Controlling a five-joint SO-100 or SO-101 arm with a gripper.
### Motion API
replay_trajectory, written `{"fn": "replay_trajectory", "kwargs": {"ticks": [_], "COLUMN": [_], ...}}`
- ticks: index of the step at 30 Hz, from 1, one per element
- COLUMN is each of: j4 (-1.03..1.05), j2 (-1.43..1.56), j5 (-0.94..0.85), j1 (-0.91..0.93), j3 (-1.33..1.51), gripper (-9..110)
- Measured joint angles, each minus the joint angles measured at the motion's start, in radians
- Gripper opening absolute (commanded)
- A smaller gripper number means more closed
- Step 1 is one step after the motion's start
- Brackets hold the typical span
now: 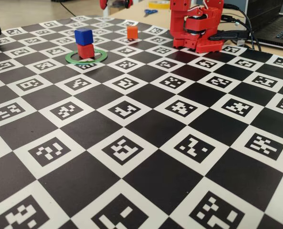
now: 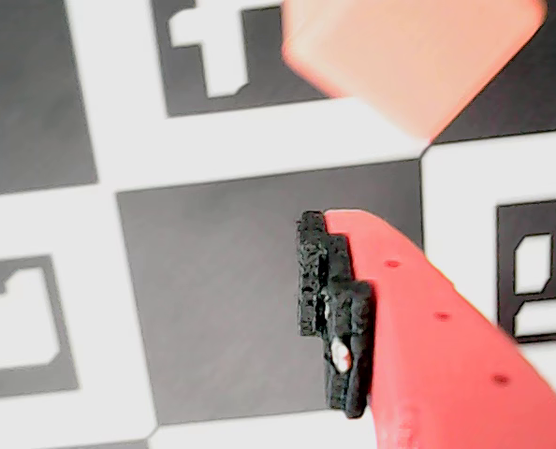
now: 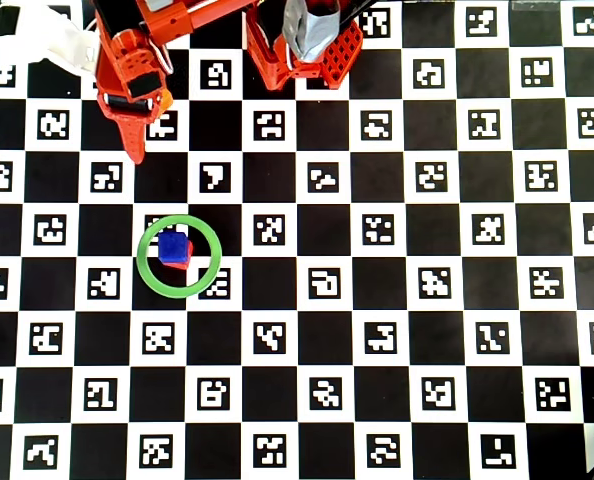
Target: Grab the red cube then put it in the green circle then put the blue cube on top and finally the orange cube on top
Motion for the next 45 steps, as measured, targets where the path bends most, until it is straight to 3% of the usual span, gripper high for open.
{"fn": "replay_trajectory", "kwargs": {"ticks": [14, 30, 45], "j4": [0.066, 0.014, -0.110], "j2": [0.000, 0.000, 0.034], "j5": [0.011, 0.535, 0.614], "j1": [0.104, 0.015, 0.054], "j3": [0.040, 0.144, 0.275], "gripper": [42, 41, 41]}}
